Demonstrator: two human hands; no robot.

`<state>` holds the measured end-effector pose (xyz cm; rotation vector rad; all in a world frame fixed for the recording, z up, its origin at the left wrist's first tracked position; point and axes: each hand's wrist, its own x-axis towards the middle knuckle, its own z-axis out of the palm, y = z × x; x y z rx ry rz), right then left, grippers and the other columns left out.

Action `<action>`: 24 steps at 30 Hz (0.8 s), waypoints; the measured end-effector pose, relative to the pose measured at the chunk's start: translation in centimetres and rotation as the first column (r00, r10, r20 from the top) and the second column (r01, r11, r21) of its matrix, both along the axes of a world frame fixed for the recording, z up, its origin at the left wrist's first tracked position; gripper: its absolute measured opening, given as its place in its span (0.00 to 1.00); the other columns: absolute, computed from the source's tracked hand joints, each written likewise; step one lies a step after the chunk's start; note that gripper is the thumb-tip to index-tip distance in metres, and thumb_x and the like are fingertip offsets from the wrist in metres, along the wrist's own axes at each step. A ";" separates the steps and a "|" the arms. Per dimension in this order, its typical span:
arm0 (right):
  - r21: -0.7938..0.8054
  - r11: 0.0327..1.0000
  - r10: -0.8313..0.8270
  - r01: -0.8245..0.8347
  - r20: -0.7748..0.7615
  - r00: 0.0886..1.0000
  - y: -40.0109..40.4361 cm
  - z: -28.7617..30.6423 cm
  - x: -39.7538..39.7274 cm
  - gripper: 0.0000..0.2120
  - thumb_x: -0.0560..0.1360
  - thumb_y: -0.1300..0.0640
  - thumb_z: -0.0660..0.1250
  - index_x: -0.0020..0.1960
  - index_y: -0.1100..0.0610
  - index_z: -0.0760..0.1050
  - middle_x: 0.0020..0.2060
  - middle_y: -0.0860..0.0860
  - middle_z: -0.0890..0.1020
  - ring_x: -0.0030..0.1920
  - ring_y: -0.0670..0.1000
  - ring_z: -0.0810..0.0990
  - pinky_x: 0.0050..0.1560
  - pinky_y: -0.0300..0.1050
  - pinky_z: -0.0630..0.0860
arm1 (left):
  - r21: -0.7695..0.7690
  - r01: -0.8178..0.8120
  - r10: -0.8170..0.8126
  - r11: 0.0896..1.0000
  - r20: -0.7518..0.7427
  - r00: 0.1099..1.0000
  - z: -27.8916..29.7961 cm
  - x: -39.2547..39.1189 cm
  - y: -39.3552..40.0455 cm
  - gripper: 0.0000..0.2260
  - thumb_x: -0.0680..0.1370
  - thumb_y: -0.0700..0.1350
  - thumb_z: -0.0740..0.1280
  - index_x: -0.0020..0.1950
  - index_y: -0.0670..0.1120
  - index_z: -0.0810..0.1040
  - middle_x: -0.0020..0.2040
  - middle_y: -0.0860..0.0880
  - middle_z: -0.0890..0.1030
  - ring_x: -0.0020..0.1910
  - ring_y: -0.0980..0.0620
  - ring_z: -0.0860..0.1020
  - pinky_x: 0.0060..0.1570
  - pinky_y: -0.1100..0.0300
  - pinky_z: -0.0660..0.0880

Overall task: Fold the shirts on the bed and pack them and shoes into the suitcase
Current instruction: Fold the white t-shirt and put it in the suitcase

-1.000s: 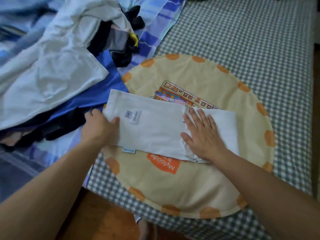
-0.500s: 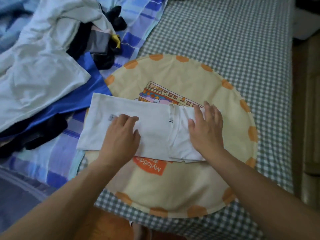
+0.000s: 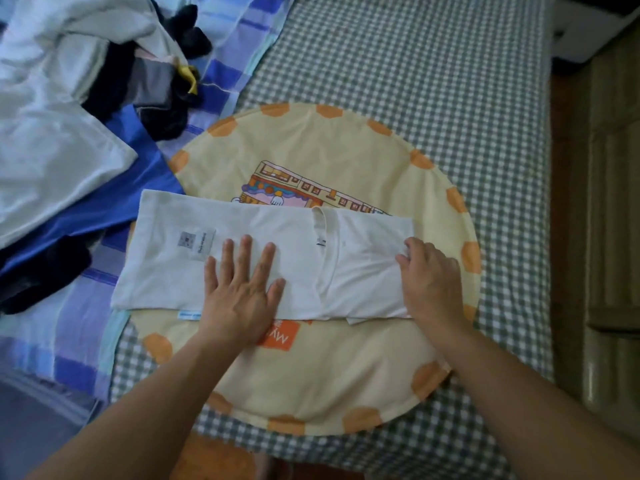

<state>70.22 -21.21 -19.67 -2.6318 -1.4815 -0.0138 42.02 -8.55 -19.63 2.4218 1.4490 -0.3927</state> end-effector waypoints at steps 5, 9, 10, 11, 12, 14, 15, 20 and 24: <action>0.004 0.993 -0.107 0.116 -0.342 0.934 1.9 2.2 1.6 0.20 0.82 0.53 0.62 0.72 0.57 0.70 0.65 0.57 0.72 0.63 0.59 0.71 0.63 0.54 0.68 | -0.028 -0.005 0.005 1.000 -0.014 1.000 -0.1 0.2 0.2 0.32 0.77 0.66 0.32 0.80 0.60 0.33 0.82 0.50 0.33 0.80 0.45 0.31 0.77 0.43 0.33; -0.082 0.992 -0.124 0.094 -0.549 0.826 5.5 2.8 3.3 0.19 0.81 0.49 0.63 0.71 0.50 0.72 0.69 0.51 0.67 0.71 0.56 0.62 0.69 0.44 0.59 | -0.040 -0.003 0.003 0.999 -0.003 1.000 -0.4 0.1 0.2 0.29 0.81 0.65 0.37 0.80 0.60 0.32 0.82 0.50 0.32 0.79 0.45 0.30 0.77 0.43 0.32; -0.109 0.991 -0.131 0.083 -0.575 0.808 6.1 2.7 3.8 0.14 0.80 0.51 0.65 0.65 0.50 0.77 0.66 0.51 0.69 0.70 0.56 0.63 0.67 0.41 0.58 | -0.040 -0.004 0.004 0.999 -0.001 1.000 -0.4 0.1 0.2 0.29 0.81 0.65 0.38 0.80 0.60 0.32 0.82 0.50 0.32 0.79 0.45 0.30 0.77 0.43 0.32; -0.130 0.989 -0.130 0.065 -0.591 0.796 6.5 2.5 4.3 0.08 0.80 0.53 0.67 0.58 0.50 0.80 0.62 0.50 0.70 0.69 0.56 0.64 0.65 0.39 0.58 | -0.037 -0.004 0.004 0.999 0.001 1.000 -0.3 0.1 0.2 0.29 0.82 0.65 0.39 0.80 0.60 0.33 0.82 0.50 0.32 0.79 0.45 0.30 0.77 0.43 0.32; -0.146 0.989 -0.110 0.026 -0.605 0.788 6.6 2.5 4.9 0.04 0.80 0.54 0.67 0.52 0.50 0.80 0.60 0.49 0.70 0.68 0.55 0.65 0.66 0.38 0.58 | -0.035 -0.005 0.005 0.999 0.001 1.000 -0.3 0.2 0.3 0.29 0.82 0.65 0.39 0.80 0.60 0.33 0.82 0.50 0.32 0.79 0.45 0.30 0.77 0.43 0.32; -0.167 0.984 -0.054 -0.068 -0.633 0.772 6.2 2.6 6.5 0.04 0.80 0.56 0.67 0.49 0.51 0.80 0.58 0.49 0.70 0.67 0.54 0.67 0.70 0.42 0.61 | -0.046 -0.002 0.002 0.999 -0.012 1.000 -0.3 0.2 0.3 0.29 0.82 0.65 0.39 0.80 0.60 0.32 0.81 0.50 0.32 0.79 0.45 0.29 0.77 0.43 0.31; -0.174 0.980 -0.034 -0.100 -0.634 0.772 5.8 2.9 7.4 0.04 0.81 0.57 0.66 0.49 0.52 0.80 0.58 0.49 0.69 0.66 0.54 0.68 0.71 0.44 0.62 | -0.053 -0.001 0.000 0.999 -0.017 1.000 -0.3 0.2 0.3 0.29 0.82 0.65 0.39 0.80 0.60 0.32 0.81 0.50 0.32 0.79 0.45 0.29 0.77 0.43 0.31; -0.118 0.992 -0.044 -0.033 -0.597 0.801 5.4 4.2 7.9 0.09 0.80 0.53 0.68 0.60 0.47 0.79 0.69 0.51 0.67 0.74 0.54 0.62 0.71 0.40 0.56 | -0.035 -0.004 0.004 0.999 0.005 1.000 -0.7 0.1 0.3 0.30 0.82 0.65 0.40 0.81 0.60 0.34 0.82 0.50 0.33 0.80 0.45 0.30 0.77 0.43 0.32; 0.099 0.979 0.204 -0.181 -0.341 0.918 4.4 4.2 -1.0 0.31 0.76 0.39 0.63 0.73 0.56 0.71 0.76 0.58 0.65 0.75 0.59 0.62 0.75 0.57 0.61 | -0.053 -0.011 0.011 0.999 -0.007 1.000 -0.6 0.2 0.3 0.30 0.82 0.65 0.40 0.81 0.60 0.34 0.82 0.50 0.33 0.79 0.45 0.30 0.77 0.43 0.32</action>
